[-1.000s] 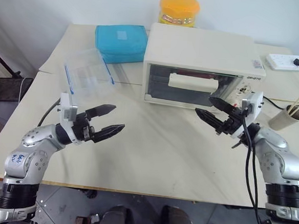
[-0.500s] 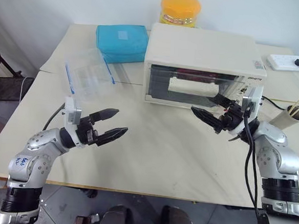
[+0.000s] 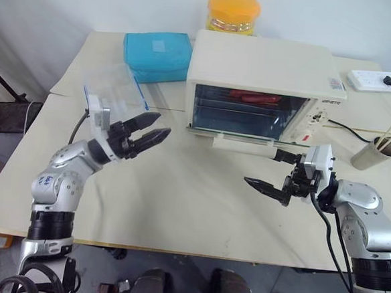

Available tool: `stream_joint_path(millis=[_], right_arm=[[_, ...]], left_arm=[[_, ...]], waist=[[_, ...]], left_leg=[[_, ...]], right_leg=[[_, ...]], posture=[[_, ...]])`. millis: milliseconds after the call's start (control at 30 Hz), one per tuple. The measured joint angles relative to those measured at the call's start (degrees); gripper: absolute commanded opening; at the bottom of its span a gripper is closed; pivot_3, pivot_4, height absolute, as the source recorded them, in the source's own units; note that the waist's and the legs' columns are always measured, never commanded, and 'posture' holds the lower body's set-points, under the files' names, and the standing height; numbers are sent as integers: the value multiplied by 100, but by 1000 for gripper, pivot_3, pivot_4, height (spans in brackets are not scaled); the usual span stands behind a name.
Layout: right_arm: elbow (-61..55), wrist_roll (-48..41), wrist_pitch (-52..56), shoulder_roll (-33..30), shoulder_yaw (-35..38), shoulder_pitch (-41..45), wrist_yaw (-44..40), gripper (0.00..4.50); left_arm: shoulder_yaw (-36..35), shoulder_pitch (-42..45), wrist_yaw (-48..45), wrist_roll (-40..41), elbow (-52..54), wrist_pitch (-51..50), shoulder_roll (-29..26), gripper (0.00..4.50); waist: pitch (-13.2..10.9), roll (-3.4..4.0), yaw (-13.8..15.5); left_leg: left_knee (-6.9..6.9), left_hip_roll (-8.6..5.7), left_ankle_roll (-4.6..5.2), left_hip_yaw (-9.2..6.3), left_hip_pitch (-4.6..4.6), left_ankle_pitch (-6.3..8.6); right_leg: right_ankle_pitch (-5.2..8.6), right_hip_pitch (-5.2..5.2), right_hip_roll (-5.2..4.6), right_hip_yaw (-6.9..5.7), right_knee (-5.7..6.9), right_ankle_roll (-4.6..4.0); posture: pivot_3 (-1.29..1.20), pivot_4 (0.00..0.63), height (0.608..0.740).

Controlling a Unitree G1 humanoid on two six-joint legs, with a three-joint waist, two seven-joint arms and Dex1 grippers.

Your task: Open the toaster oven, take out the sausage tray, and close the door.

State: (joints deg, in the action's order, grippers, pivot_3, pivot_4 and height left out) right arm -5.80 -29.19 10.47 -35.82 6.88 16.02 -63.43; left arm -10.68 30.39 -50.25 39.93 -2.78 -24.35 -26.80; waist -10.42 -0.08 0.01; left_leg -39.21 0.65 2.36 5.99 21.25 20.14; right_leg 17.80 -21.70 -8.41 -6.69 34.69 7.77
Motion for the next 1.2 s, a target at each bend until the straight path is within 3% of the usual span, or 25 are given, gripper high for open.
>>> stream_joint_path(millis=[300, 633, 800, 900, 1067, 1200], right_arm=[[17, 206, -335, 6, -54, -59, -20, 4500], [-265, 297, -445, 6, 18, -633, 199, 4500], [-816, 350, -518, 164, 290, -1653, 775, 4500], [-1403, 370, -666, 317, 707, -2696, 1188, 4500], [-1763, 482, -838, 501, 1382, -3981, 1550, 4500], [-1835, 470, -969, 531, 1918, -4405, 1692, 4500]], left_arm=[[530, 1216, -10, -879, -1537, 765, 753, 31], [917, 1189, -216, -1340, -1845, 1010, 1059, 31], [1214, 1075, -726, -1442, -1756, 1004, 991, 31], [1331, 953, -834, -1588, -1765, 1014, 981, 31], [1411, 770, -850, -1825, -1776, 1158, 941, 31], [1474, 645, -876, -1899, -1775, 1191, 985, 31]], waist=[[-2, -4, -2], [-3, -6, 59], [-3, -5, 208], [-3, -5, 323], [-3, -6, 289], [-3, -6, 223]], left_leg=[[2, 0, 0, -2, 4, 0], [0, 1, 1, -12, 8, 0], [1, -7, 1, -44, 21, 0], [2, -11, 2, -58, 29, 1], [-6, -44, 7, -45, 22, -3], [-8, -11, 1, -28, 0, -26]], right_leg=[[0, 0, 1, -32, -4, 0], [0, 0, 0, -38, -4, 0], [0, 2, -3, -63, -5, 0], [0, 6, -3, -81, -7, 0], [-5, 29, -9, -71, -34, 10], [-10, 36, -11, -46, -26, 17]], posture=[[0, 150, 740], [0, 150, 740], [0, 150, 740], [0, 150, 740], [0, 150, 740], [0, 150, 740]])
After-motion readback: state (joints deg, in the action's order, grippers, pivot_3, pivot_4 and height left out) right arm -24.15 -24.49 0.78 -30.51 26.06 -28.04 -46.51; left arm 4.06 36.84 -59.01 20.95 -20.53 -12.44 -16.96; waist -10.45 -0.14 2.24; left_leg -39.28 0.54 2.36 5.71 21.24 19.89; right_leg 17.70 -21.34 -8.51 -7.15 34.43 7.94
